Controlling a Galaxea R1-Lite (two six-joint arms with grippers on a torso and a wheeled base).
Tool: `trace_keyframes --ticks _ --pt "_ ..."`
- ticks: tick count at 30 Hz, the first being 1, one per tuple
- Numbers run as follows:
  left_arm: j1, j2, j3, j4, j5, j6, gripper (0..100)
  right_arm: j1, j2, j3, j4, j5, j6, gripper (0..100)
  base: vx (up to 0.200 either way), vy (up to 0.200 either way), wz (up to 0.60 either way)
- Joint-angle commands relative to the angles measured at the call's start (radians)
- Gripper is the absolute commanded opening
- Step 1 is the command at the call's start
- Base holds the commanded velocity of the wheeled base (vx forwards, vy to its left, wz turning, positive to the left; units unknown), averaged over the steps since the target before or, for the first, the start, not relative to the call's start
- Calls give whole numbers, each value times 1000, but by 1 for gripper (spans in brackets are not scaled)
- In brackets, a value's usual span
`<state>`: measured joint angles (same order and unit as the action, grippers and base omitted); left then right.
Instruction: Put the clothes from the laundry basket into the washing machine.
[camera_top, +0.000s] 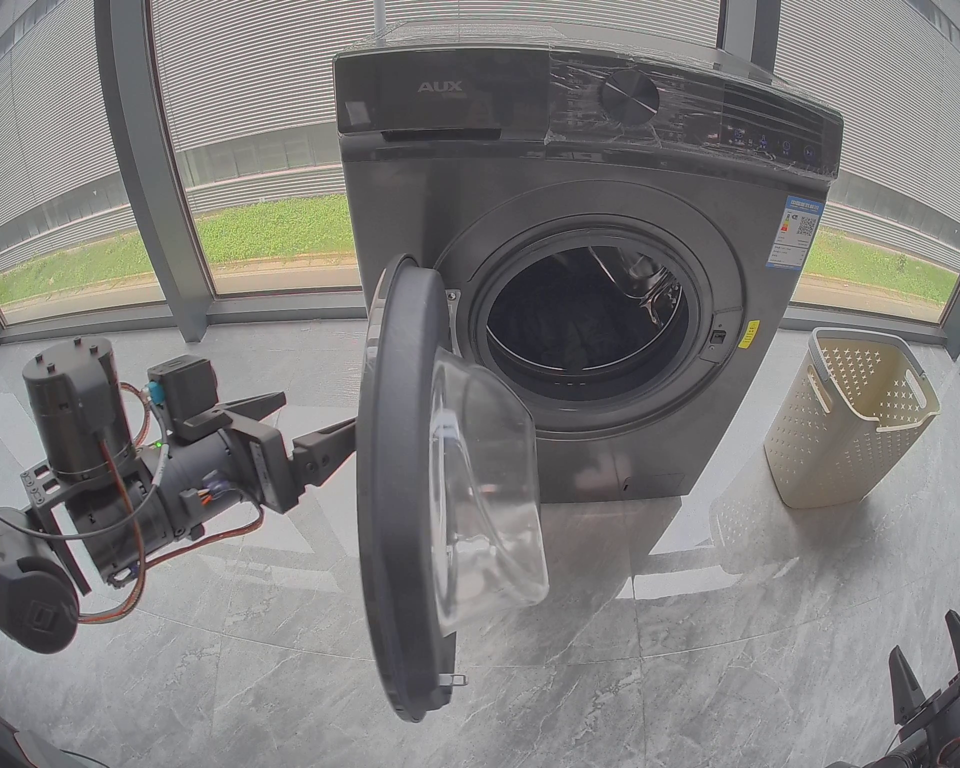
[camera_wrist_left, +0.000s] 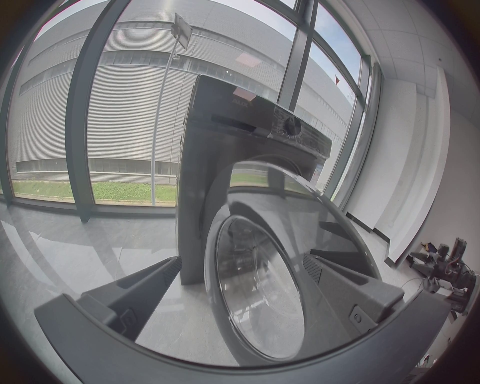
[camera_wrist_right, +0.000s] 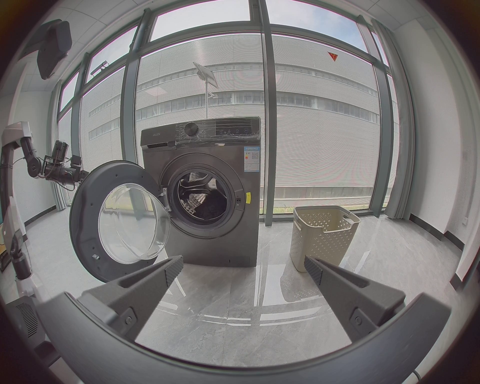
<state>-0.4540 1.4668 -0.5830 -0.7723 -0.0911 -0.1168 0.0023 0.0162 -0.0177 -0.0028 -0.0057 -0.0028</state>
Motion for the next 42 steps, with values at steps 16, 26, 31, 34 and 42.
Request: trace_keyframes --ticks 16,26,31,34,42 --pt "-121 313 -247 -145 74 -122 100 1 -16 18 0 0 0 100 0 0 0" --pt "-124 504 -472 -148 100 -124 100 1 -16 18 0 0 0 100 0 0 0" --pt "-124 590 -584 -142 113 -124 100 1 -16 18 0 0 0 100 0 0 0" --pt "-124 610 -620 -131 113 -126 100 1 -16 18 0 0 0 100 0 0 0" --pt "-123 592 -583 -128 154 -144 100 1 -16 18 0 0 0 100 0 0 0"
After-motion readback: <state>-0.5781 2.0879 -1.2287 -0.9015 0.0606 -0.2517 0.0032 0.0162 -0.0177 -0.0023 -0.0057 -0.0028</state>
